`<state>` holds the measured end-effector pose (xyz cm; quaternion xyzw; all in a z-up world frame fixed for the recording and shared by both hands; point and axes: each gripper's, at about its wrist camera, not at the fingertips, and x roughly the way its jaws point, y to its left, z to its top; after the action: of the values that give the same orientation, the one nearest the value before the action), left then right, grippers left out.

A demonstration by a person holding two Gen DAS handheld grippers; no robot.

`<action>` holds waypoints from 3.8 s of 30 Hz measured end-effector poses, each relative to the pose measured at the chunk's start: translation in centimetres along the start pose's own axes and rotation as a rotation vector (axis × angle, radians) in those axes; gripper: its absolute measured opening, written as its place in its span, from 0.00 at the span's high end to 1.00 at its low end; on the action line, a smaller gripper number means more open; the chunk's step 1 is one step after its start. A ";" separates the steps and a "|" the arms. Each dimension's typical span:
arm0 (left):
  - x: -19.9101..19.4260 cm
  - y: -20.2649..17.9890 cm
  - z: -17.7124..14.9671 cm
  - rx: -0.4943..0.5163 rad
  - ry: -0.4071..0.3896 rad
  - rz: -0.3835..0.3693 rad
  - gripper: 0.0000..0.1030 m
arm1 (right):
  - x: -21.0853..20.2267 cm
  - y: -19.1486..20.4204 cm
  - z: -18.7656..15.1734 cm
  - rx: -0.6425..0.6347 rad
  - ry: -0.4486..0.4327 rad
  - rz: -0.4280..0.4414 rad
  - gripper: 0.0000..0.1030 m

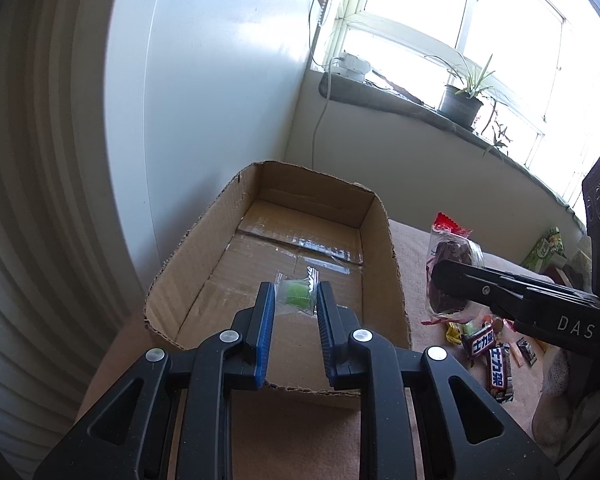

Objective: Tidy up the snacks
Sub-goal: 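Carry both snacks into the cardboard box and open both tools, then withdraw both tools from the box back over the snacks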

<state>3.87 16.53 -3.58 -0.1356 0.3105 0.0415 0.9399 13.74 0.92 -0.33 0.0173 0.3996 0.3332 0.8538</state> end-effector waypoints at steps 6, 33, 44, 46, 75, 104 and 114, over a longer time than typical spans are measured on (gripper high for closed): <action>0.0 0.7 0.2 -0.003 -0.001 0.014 0.81 | 2.2 1.5 0.5 -0.021 0.028 0.017 0.65; -0.1 1.1 0.3 -0.002 -0.008 0.052 0.74 | 4.0 2.7 1.4 -0.050 0.032 0.013 0.48; -0.6 0.7 0.5 -0.004 -0.030 0.067 0.51 | 2.0 2.2 1.1 -0.044 -0.006 -0.017 0.34; -0.8 0.5 0.5 -0.003 -0.034 0.066 0.51 | 1.4 2.0 0.9 -0.043 -0.016 -0.025 0.30; -3.6 -5.9 -2.2 0.039 -0.038 -0.034 0.51 | -11.0 -10.3 -8.1 0.098 -0.079 -0.272 0.28; -1.5 -4.2 -3.8 0.059 0.023 0.040 0.51 | -12.1 -14.1 -12.6 0.217 -0.052 -0.273 0.28; -2.2 -4.5 -4.2 0.059 0.023 0.031 0.51 | -11.8 -14.4 -12.8 0.234 -0.047 -0.259 0.28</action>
<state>0.38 11.04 -4.50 -0.1034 0.3246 0.0453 0.9391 7.42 -20.22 -5.36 0.0726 0.4146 0.1714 0.8908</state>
